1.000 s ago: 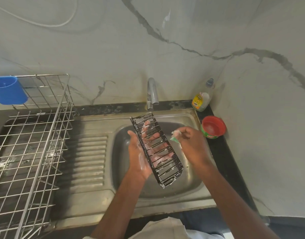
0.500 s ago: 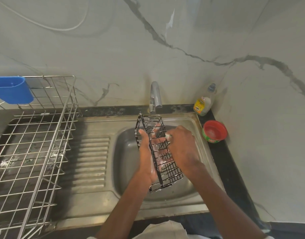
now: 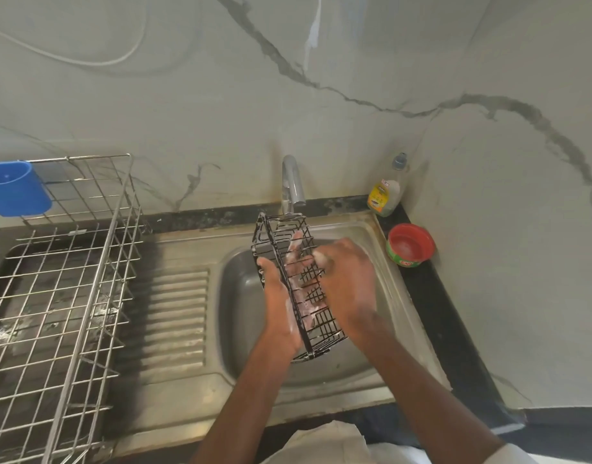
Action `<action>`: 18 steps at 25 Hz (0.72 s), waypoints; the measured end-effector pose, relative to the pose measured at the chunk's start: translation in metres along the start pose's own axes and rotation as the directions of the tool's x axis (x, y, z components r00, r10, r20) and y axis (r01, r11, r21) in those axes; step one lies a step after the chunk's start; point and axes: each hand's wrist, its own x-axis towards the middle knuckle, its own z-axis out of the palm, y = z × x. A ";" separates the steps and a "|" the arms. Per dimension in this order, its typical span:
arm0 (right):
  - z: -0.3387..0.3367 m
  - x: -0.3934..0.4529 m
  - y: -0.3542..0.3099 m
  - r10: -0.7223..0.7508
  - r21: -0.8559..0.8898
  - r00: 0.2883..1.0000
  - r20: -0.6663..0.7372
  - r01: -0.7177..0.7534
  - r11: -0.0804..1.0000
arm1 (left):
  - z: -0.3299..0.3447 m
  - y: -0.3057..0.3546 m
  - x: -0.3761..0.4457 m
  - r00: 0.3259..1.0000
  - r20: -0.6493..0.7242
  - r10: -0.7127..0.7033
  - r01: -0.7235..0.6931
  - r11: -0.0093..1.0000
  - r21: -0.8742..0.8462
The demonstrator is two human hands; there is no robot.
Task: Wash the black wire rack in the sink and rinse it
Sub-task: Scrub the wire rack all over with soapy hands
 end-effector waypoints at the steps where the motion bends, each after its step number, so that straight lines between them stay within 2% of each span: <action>1: -0.004 0.000 0.004 0.062 -0.007 0.998 -0.026 -0.063 0.998 | -0.001 0.001 0.000 1.000 0.001 0.014 -0.014 1.000 0.007; 2: -0.006 -0.002 0.005 0.055 0.016 0.997 -0.052 -0.054 0.998 | -0.001 0.001 0.001 1.000 0.010 0.023 -0.023 1.000 0.000; 5: -0.003 -0.017 -0.003 -0.127 0.189 0.979 -0.161 0.157 0.969 | 0.000 0.000 0.004 0.999 0.034 0.025 -0.022 0.996 -0.088; 7: -0.008 -0.014 -0.005 -0.145 0.266 0.983 -0.113 0.171 0.949 | -0.001 -0.001 0.007 1.000 0.011 0.015 -0.013 0.991 -0.130; 8: -0.009 -0.012 -0.003 -0.155 0.212 0.988 -0.030 0.157 0.965 | -0.001 -0.003 0.007 1.000 0.012 0.010 -0.008 0.990 -0.138; 10: -0.008 -0.014 0.001 -0.185 -0.012 0.972 0.148 0.189 0.982 | -0.002 -0.006 0.006 0.999 0.046 0.004 0.002 0.992 -0.130; 12: -0.011 -0.019 0.007 -0.156 -0.140 0.975 0.159 0.179 0.974 | -0.001 -0.006 0.004 0.998 0.063 0.022 -0.017 0.997 -0.082; 14: -0.020 -0.014 0.013 -0.045 -0.222 0.995 0.087 0.063 0.973 | -0.002 -0.009 0.007 0.999 0.042 0.025 -0.024 0.999 -0.035; 16: -0.021 -0.010 0.011 0.019 -0.188 1.000 0.014 -0.016 0.982 | -0.001 -0.009 0.009 1.000 0.016 0.021 -0.020 0.999 -0.041; 18: -0.009 -0.012 -0.003 -0.054 -0.060 0.995 0.081 0.059 0.996 | 0.002 -0.010 0.006 1.000 0.019 0.017 -0.015 0.995 -0.095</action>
